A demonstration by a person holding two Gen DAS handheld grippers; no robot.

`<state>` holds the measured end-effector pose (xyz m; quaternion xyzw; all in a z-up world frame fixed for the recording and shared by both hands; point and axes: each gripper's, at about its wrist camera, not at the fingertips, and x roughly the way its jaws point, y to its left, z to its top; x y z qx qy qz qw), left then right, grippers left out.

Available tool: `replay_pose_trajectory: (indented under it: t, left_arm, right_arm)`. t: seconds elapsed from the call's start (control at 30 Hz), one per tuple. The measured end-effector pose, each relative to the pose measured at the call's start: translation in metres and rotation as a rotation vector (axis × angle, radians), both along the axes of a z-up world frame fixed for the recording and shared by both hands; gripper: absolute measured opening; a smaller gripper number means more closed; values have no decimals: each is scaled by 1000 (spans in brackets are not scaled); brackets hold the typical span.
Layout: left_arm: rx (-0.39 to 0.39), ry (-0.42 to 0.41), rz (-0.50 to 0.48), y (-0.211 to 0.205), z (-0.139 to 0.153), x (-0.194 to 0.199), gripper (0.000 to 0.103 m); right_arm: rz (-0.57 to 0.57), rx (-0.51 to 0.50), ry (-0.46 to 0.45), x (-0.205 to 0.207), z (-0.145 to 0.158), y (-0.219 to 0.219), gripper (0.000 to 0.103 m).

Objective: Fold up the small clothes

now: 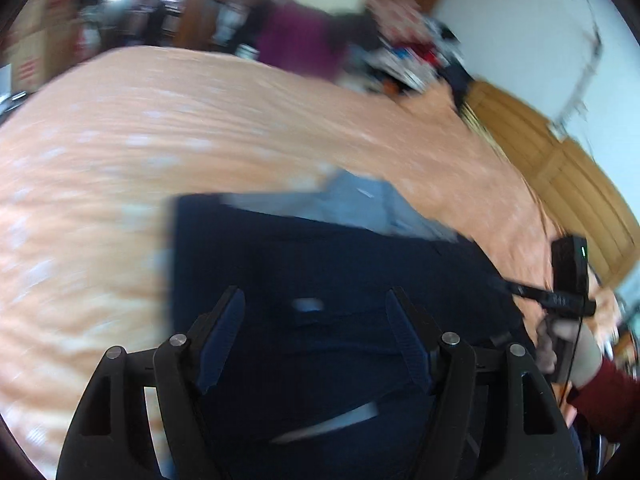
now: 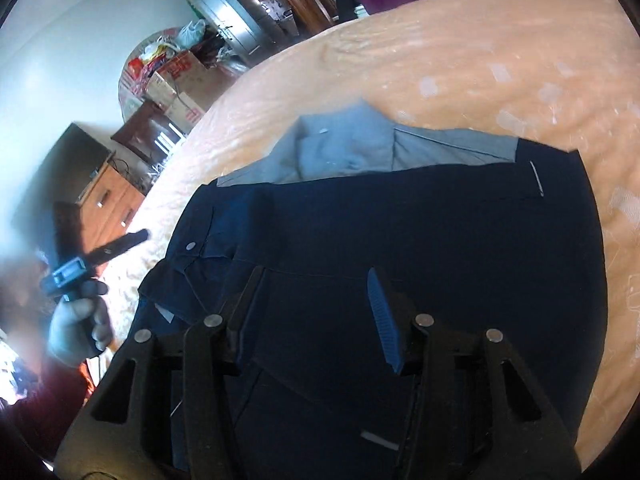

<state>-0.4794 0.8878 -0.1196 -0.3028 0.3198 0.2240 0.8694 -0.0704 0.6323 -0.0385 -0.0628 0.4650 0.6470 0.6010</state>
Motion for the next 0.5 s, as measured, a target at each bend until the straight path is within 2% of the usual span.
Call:
replay_pose_trajectory:
  t: [0.07, 0.13, 0.2, 0.27, 0.33, 0.4, 0.47, 0.5]
  left_arm:
    - [-62, 11, -56, 3, -18, 37, 74]
    - [-114, 89, -39, 13, -43, 54, 72]
    - [-159, 134, -21, 21, -66, 55, 68]
    - [-167, 109, -36, 21, -70, 44, 67]
    - [-151, 125, -43, 18, -67, 27, 67]
    - [-144, 144, -30, 19, -65, 6, 67]
    - [-139, 175, 21, 21, -63, -22, 67]
    - [-143, 177, 56, 21, -61, -41, 67]
  right_arm:
    - [-23, -28, -3, 13, -10, -7, 50]
    - [-53, -76, 7, 30, -24, -21, 49]
    - [-57, -106, 23, 47, -37, -42, 49]
    - [-47, -111, 26, 61, -42, -65, 49]
    - [-26, -101, 46, 71, -41, -86, 49]
    - [-26, -121, -5, 76, -41, -102, 49]
    - [-103, -182, -82, 85, -39, -123, 50]
    - [-141, -177, -79, 86, -31, -139, 51]
